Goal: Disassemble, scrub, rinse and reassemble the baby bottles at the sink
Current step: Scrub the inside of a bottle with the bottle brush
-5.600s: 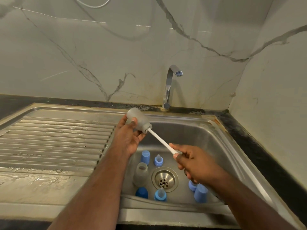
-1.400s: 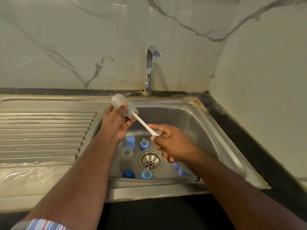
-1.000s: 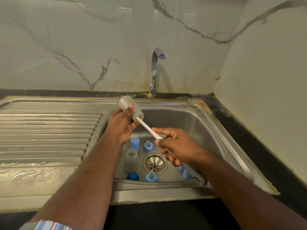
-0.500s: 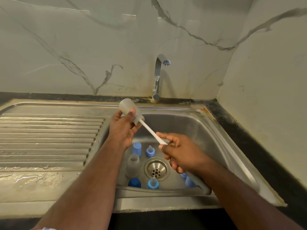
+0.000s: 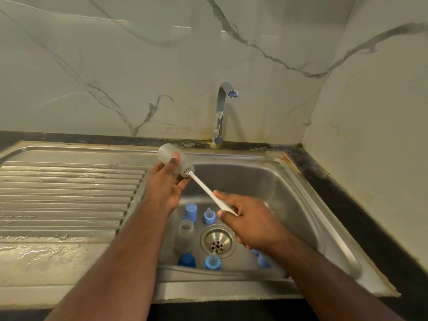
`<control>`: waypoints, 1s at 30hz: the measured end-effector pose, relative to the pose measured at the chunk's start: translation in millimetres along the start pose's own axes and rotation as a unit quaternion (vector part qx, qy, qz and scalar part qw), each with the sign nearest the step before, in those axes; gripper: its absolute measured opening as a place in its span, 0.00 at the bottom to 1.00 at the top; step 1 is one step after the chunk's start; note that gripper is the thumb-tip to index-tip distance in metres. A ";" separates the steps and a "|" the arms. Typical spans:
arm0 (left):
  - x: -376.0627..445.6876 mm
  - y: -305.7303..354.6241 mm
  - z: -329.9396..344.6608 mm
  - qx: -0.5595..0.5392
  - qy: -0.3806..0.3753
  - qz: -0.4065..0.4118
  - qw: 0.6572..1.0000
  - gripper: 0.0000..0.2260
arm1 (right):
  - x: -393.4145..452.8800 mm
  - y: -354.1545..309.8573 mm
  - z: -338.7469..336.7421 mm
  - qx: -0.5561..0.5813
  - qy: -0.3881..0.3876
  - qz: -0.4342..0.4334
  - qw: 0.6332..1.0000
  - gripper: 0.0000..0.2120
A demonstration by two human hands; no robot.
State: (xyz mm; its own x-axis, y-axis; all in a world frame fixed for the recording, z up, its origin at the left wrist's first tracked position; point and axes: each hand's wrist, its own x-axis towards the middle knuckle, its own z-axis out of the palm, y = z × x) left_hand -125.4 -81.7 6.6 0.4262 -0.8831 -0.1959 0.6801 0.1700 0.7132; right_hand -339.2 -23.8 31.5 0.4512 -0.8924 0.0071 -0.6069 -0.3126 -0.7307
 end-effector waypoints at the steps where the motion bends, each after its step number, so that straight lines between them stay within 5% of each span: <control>1: -0.8 -0.5 0.2 0.010 -0.008 -0.003 1.000 0.14 | 2.2 -0.2 1.9 -0.048 0.006 -0.011 0.999 0.23; 5: -3.4 -6.8 3.9 0.051 -0.022 -0.008 0.998 0.17 | 4.5 -1.9 5.2 -0.061 -0.013 -0.003 0.998 0.24; 9: -3.3 -5.9 4.4 0.038 -0.016 -0.018 0.999 0.08 | 3.5 1.5 -4.4 0.258 -0.081 0.075 0.960 0.22; 12: -2.4 -3.3 3.5 0.018 -0.011 -0.024 0.999 0.09 | 2.8 3.3 -14.4 0.329 -0.096 0.076 0.936 0.19; 17: -0.1 -0.9 2.5 -0.020 -0.001 -0.016 1.000 0.12 | 2.6 8.6 -5.0 0.045 -0.012 0.000 0.999 0.21; 20: -5.0 -4.5 4.7 -0.009 -0.035 -0.034 0.999 0.21 | 13.3 15.7 -3.6 -0.142 0.038 -0.061 0.987 0.23; 26: -9.2 -11.5 12.4 -0.001 -0.076 -0.027 0.997 0.29 | 26.8 17.1 -2.2 -0.247 0.066 -0.067 0.964 0.26; 30: -7.5 -10.9 9.7 0.000 -0.055 -0.019 0.998 0.26 | 28.8 15.9 -2.6 -0.136 0.066 -0.071 0.986 0.20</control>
State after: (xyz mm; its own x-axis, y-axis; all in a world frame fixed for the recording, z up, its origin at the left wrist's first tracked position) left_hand -141.8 -81.2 6.9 0.3325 -0.9315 -0.1473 0.6944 0.1362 0.7066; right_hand -337.6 -55.3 21.9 0.4660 -0.8625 0.1972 -0.7054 -0.4967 -0.5056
